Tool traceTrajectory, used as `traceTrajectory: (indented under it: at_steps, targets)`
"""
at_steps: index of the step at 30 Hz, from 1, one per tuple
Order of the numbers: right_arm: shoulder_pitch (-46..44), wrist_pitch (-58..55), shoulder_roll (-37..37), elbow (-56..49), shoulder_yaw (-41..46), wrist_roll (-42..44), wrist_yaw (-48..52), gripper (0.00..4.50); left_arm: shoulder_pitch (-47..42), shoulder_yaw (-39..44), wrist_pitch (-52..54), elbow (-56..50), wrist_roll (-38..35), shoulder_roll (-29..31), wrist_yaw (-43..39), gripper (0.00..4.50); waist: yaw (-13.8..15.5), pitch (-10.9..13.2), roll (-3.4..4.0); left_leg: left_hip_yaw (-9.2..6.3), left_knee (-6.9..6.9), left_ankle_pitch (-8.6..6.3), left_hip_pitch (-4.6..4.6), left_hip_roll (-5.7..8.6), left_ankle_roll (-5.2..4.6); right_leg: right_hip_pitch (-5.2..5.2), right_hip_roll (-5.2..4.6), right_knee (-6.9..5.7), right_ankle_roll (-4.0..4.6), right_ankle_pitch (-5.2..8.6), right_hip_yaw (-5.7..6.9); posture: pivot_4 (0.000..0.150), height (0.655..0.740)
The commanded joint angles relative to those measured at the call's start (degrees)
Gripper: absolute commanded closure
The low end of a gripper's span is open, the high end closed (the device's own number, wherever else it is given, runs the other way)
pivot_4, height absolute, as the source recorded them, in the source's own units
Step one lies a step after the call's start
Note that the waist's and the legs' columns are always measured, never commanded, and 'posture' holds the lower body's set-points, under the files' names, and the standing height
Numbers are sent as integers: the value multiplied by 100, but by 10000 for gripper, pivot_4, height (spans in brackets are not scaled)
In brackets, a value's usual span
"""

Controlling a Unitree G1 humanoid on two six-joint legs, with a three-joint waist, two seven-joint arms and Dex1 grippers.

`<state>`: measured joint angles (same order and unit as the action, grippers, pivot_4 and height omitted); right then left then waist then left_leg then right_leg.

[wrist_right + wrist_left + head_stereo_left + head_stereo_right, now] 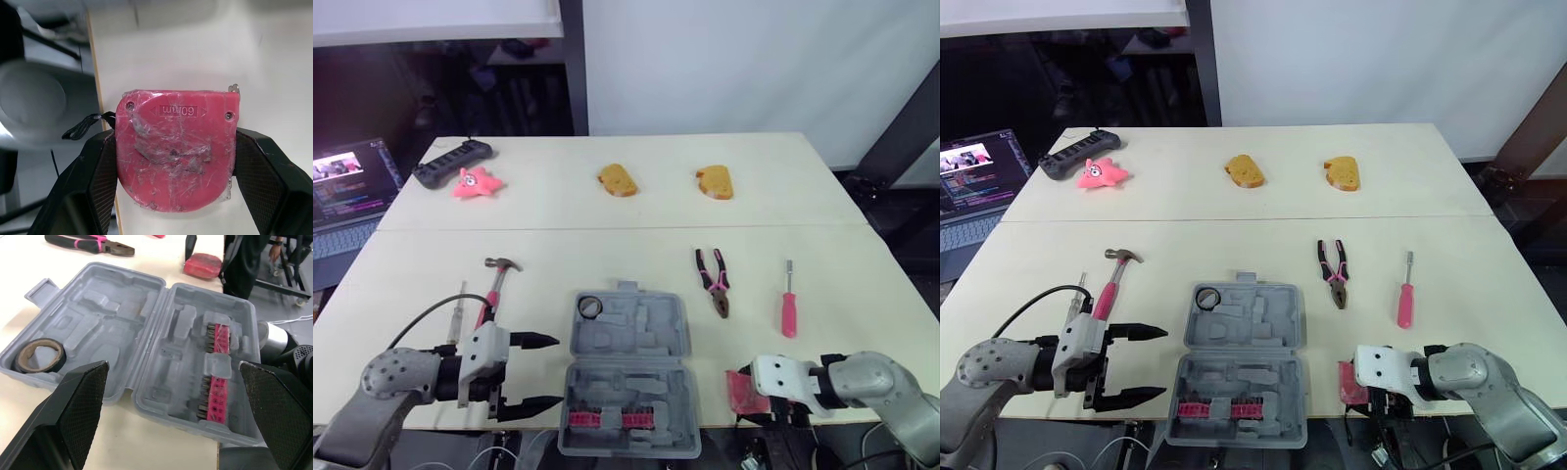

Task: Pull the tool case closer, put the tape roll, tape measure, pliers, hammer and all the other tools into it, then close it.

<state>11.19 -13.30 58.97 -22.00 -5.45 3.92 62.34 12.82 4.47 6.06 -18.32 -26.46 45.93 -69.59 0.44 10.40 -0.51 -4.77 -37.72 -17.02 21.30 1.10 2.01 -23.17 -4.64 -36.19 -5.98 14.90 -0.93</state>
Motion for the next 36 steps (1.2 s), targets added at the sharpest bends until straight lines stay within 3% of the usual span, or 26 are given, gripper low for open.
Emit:
traceTrajectory:
  at_steps: [1, 6, 11, 14, 18, 25, 36]
  targets:
    - [-279, -482, 49, -532, 367, 418, 52, 15847, -48, 215, 47, -12, -92, -23, 145, 0, 1, 0, 0, 0, -1, 0, 0, 0, 0, 0, 0, 0, 0, 0, 0, 1500, 7400]
    - [-1564, -2006, 65, -1442, 436, 1258, 71, 15847, -231, 376, 63, 364, -49, -139, 384, 0, -21, 5, 8, -1, -4, 0, 1, 0, 0, -1, 0, -1, 1, -3, 1, 1500, 7400]
    - [-3694, -3721, -277, -1900, -916, 1337, -106, 15847, -532, 551, -131, 1041, 32, -162, 408, 0, -90, 4, 8, -11, -4, 0, 5, -3, 0, -7, 4, -1, 2, -6, 10, 1500, 7400]
    - [-5001, -4328, -995, -1384, -2110, 872, -358, 15847, -684, 526, -308, 1386, 106, -147, 289, 0, -122, 5, 6, -10, -4, 0, 10, -1, 0, -12, -2, -1, 1, -7, 11, 1500, 7400]
    - [-5977, -4361, -1498, -308, -3284, 133, -466, 15847, -797, 447, -391, 1490, 160, -174, 233, 0, -139, 5, 6, -7, -6, 0, 18, 0, 1, -28, -5, -4, -1, -10, 3, 1500, 7400]
    - [-6510, -3586, -1840, 1014, -4214, -673, -163, 15847, -728, 367, -387, 1299, 197, -220, 217, 0, -143, 5, 7, -2, -5, 0, 26, 8, 2, -36, -10, -4, -18, -20, 2, 1500, 7400]
    - [-6172, -2981, -2192, 1792, -4416, -1282, 9, 15847, -568, 347, -336, 1071, 201, -242, 267, 0, -151, 6, 8, -3, -3, 0, 22, 5, 2, -39, -5, -12, -14, -24, 2, 1500, 7400]
